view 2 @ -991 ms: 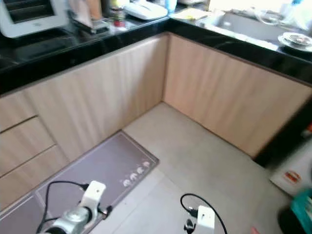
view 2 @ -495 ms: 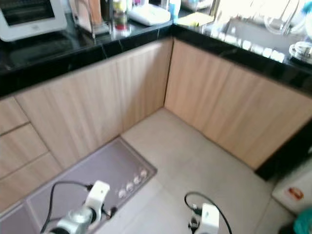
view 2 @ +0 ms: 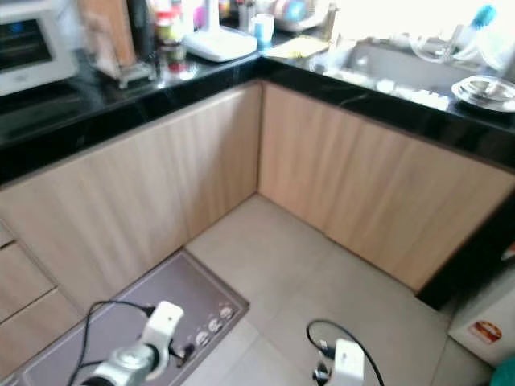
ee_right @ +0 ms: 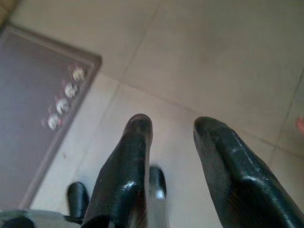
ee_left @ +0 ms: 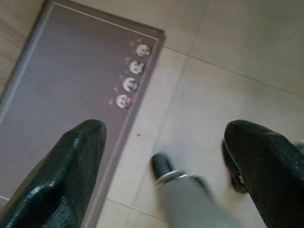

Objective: Kitchen organization

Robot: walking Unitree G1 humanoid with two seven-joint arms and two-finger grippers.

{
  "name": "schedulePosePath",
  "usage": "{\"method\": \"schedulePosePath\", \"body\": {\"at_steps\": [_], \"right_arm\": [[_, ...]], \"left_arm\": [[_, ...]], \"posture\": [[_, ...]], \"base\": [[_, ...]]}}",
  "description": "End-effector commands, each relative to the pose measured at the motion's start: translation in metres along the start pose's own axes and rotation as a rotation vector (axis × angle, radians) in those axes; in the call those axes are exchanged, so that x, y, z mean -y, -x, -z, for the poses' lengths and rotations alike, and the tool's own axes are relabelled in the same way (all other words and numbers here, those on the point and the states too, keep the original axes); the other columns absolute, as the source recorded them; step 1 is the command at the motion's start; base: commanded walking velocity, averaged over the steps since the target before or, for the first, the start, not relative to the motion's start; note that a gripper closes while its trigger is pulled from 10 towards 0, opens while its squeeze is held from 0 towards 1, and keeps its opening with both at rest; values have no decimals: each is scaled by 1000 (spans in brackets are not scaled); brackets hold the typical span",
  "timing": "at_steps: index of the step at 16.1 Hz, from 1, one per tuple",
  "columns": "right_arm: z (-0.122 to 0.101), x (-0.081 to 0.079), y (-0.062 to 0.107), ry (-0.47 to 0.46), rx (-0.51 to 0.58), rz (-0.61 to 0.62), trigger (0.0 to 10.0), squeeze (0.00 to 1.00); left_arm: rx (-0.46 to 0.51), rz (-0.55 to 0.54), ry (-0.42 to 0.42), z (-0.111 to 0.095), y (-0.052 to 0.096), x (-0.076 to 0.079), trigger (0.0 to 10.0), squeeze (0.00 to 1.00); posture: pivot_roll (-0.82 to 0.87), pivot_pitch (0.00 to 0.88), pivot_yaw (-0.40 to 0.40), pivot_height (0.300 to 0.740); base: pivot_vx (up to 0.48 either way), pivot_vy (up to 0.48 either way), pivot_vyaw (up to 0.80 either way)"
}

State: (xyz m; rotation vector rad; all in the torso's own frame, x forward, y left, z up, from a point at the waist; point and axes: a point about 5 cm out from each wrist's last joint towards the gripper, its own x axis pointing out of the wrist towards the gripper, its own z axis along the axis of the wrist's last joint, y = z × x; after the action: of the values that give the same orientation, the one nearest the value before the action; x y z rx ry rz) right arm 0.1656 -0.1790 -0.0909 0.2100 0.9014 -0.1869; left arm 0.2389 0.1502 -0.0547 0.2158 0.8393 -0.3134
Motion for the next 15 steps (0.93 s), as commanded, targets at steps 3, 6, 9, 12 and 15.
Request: {"method": "schedulePosePath", "body": {"at_steps": [3, 6, 9, 12, 15], "right_arm": [[2, -6, 0, -9, -2, -12, 10000, 0], [1, -6, 0, -11, 3, -8, 10000, 0], [0, -7, -1, -18, 2, -6, 10000, 0], [0, -10, -1, -29, 3, -10, 10000, 0], [1, -11, -1, -38, -2, -9, 10000, 0]], "left_arm": [[-23, -16, -7, 5, 2, -7, 10000, 0], [-21, -17, -2, 4, 2, -7, 10000, 0], [-22, -20, -3, 4, 2, -10, 10000, 0], [-21, -24, -10, 3, 3, -13, 10000, 0], [-20, -21, -16, 2, 3, -13, 10000, 0]], "posture": [[187, 37, -68, 740], [187, 55, -69, 740], [196, 66, -62, 740], [196, 73, -53, 740], [193, 76, -49, 740]], "base": [[406, 0, 0], [412, 0, 0], [414, 0, 0], [415, 0, 0], [416, 0, -392]]}}
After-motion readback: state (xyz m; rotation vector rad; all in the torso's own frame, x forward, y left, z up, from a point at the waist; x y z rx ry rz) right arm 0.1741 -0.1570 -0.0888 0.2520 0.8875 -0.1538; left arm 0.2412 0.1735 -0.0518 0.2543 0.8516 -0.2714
